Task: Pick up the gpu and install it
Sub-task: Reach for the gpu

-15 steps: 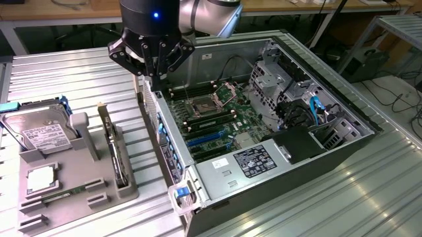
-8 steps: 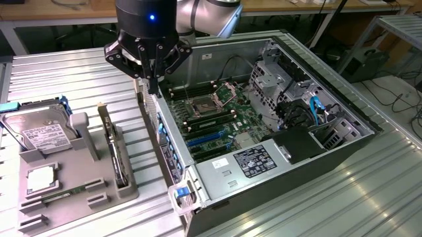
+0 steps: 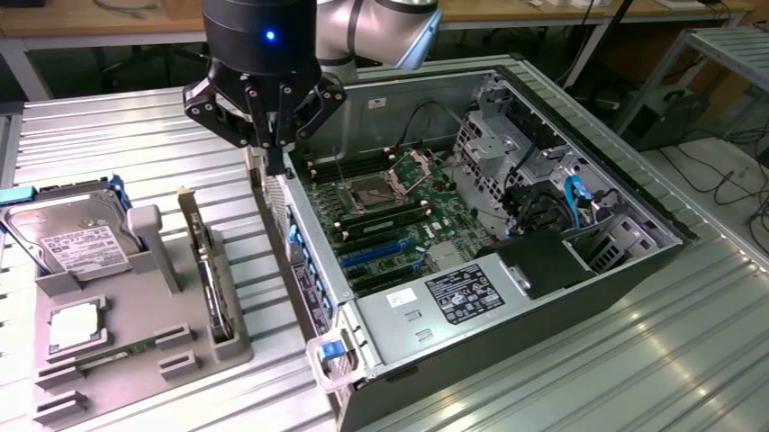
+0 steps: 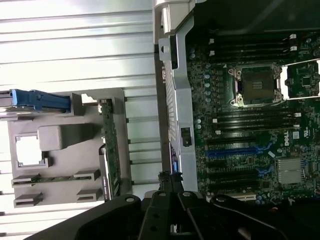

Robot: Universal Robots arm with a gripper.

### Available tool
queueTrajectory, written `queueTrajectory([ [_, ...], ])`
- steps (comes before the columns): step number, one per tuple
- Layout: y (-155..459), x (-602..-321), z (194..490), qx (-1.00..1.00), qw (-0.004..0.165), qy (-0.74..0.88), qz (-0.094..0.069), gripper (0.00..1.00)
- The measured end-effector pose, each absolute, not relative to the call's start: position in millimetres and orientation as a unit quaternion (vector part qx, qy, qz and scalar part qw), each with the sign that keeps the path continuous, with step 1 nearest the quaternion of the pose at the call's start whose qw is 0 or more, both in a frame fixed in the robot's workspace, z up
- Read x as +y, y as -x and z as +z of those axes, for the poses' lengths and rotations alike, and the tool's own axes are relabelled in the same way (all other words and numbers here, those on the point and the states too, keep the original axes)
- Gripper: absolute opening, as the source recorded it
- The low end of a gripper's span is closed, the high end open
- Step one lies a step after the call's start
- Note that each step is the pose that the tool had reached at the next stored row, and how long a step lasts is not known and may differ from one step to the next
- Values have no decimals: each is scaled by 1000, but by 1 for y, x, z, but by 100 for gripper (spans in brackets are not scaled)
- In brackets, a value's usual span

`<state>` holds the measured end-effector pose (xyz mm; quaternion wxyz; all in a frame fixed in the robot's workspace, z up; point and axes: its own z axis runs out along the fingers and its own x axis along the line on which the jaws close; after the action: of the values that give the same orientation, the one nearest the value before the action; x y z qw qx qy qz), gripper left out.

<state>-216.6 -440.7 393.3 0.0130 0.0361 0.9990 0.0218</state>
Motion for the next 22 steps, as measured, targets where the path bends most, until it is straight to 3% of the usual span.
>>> queueTrajectory([
  [22,236,-455,393,999,13,-35,22,11],
])
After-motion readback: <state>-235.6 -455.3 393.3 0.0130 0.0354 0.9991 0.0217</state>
